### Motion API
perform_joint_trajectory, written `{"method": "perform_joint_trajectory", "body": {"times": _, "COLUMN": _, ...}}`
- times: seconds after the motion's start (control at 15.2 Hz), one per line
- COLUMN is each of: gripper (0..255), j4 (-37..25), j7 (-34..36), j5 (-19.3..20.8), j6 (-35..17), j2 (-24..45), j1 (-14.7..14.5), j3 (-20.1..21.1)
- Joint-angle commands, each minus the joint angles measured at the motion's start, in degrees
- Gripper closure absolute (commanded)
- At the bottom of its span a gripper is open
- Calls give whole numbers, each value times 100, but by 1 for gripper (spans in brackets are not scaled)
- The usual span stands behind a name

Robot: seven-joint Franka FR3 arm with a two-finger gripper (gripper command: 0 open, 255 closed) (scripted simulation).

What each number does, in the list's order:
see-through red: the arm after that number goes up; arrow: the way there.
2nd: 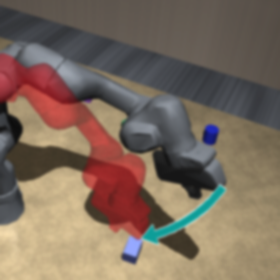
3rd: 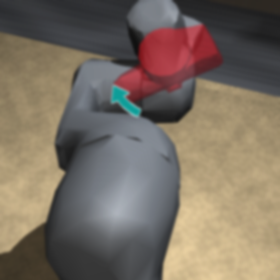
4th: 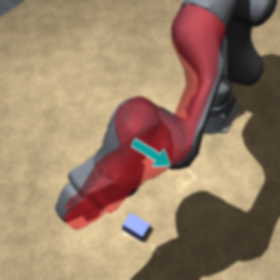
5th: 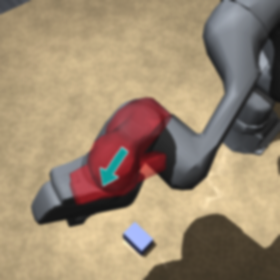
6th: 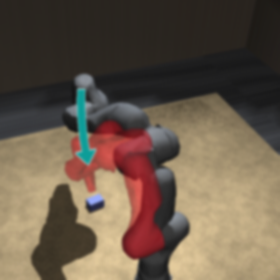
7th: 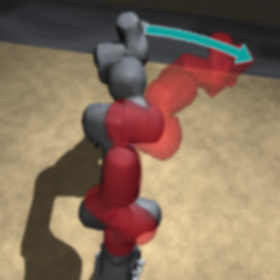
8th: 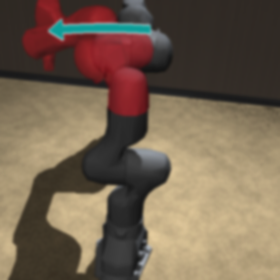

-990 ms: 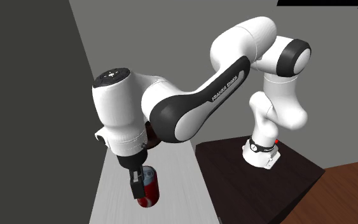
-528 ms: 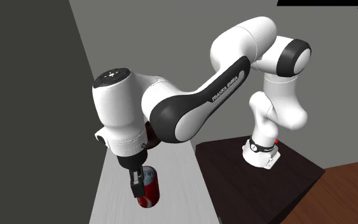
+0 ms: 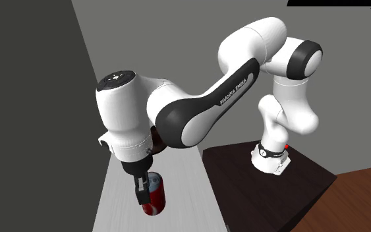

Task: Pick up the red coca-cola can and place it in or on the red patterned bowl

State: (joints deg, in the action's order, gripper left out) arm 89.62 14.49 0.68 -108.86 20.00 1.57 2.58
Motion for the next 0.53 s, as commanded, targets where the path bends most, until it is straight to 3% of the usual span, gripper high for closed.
{"method": "perform_joint_trajectory", "body": {"times": 0.0, "gripper": 255, "j4": -57, "j7": 0, "j5": 2, "j6": 76, "j2": -6, "j1": 3, "j3": -3}}
{"method": "perform_joint_trajectory", "body": {"times": 0.46, "gripper": 255, "j4": -516, "j7": -2, "j5": -1, "j6": 591, "j2": -62, "j1": 0, "j3": -1}}
